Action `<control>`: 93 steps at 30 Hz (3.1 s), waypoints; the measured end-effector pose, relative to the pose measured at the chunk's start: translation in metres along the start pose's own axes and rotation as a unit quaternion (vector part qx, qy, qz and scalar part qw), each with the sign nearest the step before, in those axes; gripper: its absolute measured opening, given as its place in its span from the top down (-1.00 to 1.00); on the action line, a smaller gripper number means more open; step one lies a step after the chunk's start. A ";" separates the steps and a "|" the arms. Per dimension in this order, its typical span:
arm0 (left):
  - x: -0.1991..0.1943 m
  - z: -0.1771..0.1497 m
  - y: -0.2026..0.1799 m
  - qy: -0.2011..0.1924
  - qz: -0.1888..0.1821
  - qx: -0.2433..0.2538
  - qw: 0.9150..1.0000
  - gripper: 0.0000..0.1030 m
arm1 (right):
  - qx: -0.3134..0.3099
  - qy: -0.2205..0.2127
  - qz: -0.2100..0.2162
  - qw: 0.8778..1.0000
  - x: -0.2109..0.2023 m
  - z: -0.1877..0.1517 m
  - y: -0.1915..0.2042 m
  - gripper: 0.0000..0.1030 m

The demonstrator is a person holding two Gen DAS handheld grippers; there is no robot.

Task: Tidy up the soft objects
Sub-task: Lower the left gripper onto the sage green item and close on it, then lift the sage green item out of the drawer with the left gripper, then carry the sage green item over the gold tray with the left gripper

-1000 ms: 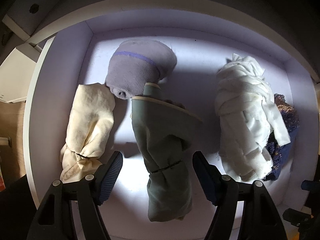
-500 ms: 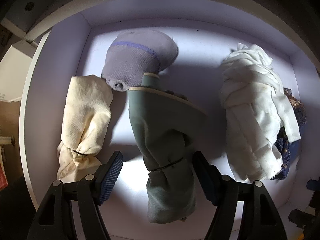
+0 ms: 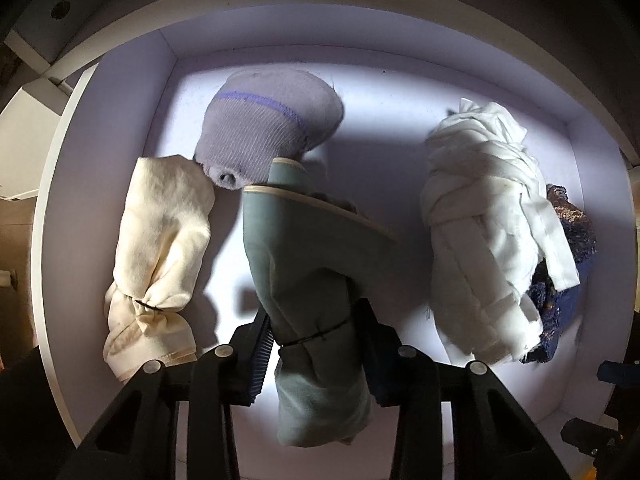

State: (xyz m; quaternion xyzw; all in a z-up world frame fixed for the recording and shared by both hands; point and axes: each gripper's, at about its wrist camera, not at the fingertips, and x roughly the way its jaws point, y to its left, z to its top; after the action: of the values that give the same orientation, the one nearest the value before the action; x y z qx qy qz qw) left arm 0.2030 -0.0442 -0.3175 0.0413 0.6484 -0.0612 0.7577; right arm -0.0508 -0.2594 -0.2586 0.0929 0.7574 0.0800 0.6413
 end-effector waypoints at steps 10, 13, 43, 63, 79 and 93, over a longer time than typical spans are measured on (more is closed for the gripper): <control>-0.010 -0.012 0.011 0.000 0.003 -0.002 1.000 0.27 | 0.004 -0.005 0.000 1.000 -0.005 0.003 -0.003 -0.70; -0.021 -0.017 0.016 -0.004 -0.002 -0.007 1.000 0.27 | 0.003 -0.007 0.000 1.000 -0.005 0.005 -0.005 -0.70; -0.137 -0.055 0.058 -0.046 -0.045 -0.008 0.998 0.28 | 0.031 -0.022 0.018 0.999 -0.016 0.014 -0.012 -0.70; -0.273 -0.079 0.047 -0.139 -0.109 0.077 0.981 0.28 | 0.036 -0.022 0.026 0.999 -0.015 0.014 -0.015 -0.70; -0.367 -0.058 0.015 -0.213 -0.157 0.116 0.957 0.28 | 0.041 -0.027 0.034 0.998 -0.019 0.014 -0.016 -0.70; -0.414 0.028 -0.021 -0.232 -0.176 0.111 0.950 0.28 | 0.043 -0.032 0.044 0.998 -0.024 0.014 -0.017 -0.70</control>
State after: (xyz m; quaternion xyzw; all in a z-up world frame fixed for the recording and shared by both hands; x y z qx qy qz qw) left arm 0.1642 -0.0530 0.0966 -0.0052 0.4411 -0.2731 0.8549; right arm -0.0335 -0.2813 -0.2419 0.1557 0.7346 0.0723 0.6564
